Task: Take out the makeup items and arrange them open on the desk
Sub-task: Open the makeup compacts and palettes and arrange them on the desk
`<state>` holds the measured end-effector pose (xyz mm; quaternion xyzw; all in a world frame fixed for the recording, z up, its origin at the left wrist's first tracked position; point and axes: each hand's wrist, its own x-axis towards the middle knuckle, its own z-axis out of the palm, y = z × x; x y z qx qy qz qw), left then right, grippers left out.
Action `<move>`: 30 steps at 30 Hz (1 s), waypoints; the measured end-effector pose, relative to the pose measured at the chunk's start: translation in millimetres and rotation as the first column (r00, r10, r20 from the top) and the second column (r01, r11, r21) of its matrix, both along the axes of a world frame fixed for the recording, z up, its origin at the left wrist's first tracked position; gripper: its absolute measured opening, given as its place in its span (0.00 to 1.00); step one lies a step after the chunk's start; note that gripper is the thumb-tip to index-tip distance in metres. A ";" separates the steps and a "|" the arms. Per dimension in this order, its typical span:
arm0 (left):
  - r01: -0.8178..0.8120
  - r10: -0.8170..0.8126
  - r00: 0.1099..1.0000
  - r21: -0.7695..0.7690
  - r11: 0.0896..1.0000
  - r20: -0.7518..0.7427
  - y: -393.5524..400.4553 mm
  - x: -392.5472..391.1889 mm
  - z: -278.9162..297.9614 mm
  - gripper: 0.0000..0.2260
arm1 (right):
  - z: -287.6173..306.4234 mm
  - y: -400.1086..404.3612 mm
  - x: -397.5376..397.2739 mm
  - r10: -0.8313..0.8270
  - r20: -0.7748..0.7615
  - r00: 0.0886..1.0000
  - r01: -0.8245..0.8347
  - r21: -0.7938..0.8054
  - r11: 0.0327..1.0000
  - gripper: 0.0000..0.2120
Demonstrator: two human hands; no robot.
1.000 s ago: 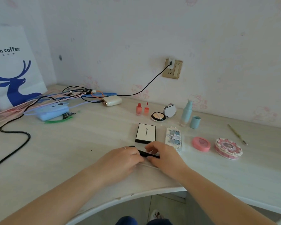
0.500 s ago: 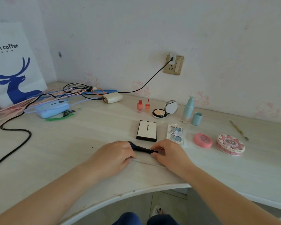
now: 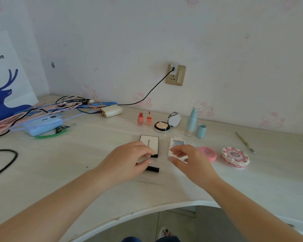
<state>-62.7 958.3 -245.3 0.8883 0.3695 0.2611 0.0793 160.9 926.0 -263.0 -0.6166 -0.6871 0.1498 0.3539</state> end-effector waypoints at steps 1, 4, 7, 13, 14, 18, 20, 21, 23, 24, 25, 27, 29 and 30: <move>0.017 -0.017 1.000 -0.003 1.000 0.017 3.6 12.5 5.7 0.09 | 5.1 -1.9 10.9 -0.025 0.005 1.000 0.025 0.013 1.000 0.09; 0.090 -0.089 0.995 -0.021 0.996 0.036 13.5 56.6 20.1 0.07 | 16.5 -8.3 51.9 -0.131 0.000 0.991 0.131 0.046 0.990 0.08; 0.188 -0.184 0.981 -0.083 0.979 0.060 22.9 106.2 30.3 0.07 | 20.8 -15.4 100.7 -0.232 -0.098 0.968 0.236 0.031 0.971 0.09; 0.310 -0.311 0.950 -0.102 0.945 0.007 50.6 208.4 38.9 0.08 | 12.5 -24.0 205.9 -0.434 -0.193 0.880 0.435 -0.042 0.900 0.06; 0.323 -0.327 0.945 -0.104 0.940 -0.019 56.5 224.7 39.4 0.09 | 9.8 -22.5 220.6 -0.464 -0.188 0.866 0.464 -0.047 0.885 0.06; 0.340 -0.358 0.912 -0.117 0.933 -0.202 81.8 290.2 35.9 0.12 | -3.9 -7.5 264.8 -0.549 -0.114 0.828 0.541 -0.096 0.835 0.11; 0.340 -0.356 0.886 -0.105 0.934 -0.297 95.1 317.6 28.6 0.14 | -10.3 5.0 277.6 -0.580 -0.041 0.814 0.574 -0.097 0.813 0.14; 0.341 -0.353 0.874 -0.098 0.935 -0.334 101.5 330.6 23.7 0.14 | -12.2 12.2 283.3 -0.591 -0.010 0.807 0.587 -0.099 0.803 0.15; 0.343 -0.345 0.852 -0.077 0.936 -0.394 111.6 350.5 13.9 0.16 | -14.7 26.8 289.2 -0.592 0.058 0.804 0.594 -0.122 0.795 0.18; 0.345 -0.340 0.846 -0.064 0.936 -0.411 114.2 355.6 10.1 0.16 | -15.2 33.1 288.3 -0.578 0.096 0.810 0.586 -0.140 0.798 0.19; 0.354 -0.338 0.839 -0.044 0.934 -0.427 119.3 366.5 4.6 0.17 | -17.9 41.1 291.7 -0.571 0.130 0.811 0.585 -0.157 0.796 0.20; 0.368 -0.328 0.832 0.002 0.930 -0.448 126.1 379.7 -4.8 0.19 | -20.1 52.2 291.0 -0.567 0.206 0.797 0.599 -0.154 0.786 0.22; 0.375 -0.320 0.823 0.026 0.926 -0.469 133.2 392.1 -14.2 0.20 | -22.7 61.8 291.1 -0.559 0.300 0.773 0.613 -0.125 0.780 0.22; 0.379 -0.318 0.816 0.032 0.925 -0.483 136.7 397.6 -18.6 0.20 | -23.6 66.4 291.5 -0.553 0.337 0.762 0.616 -0.114 0.779 0.22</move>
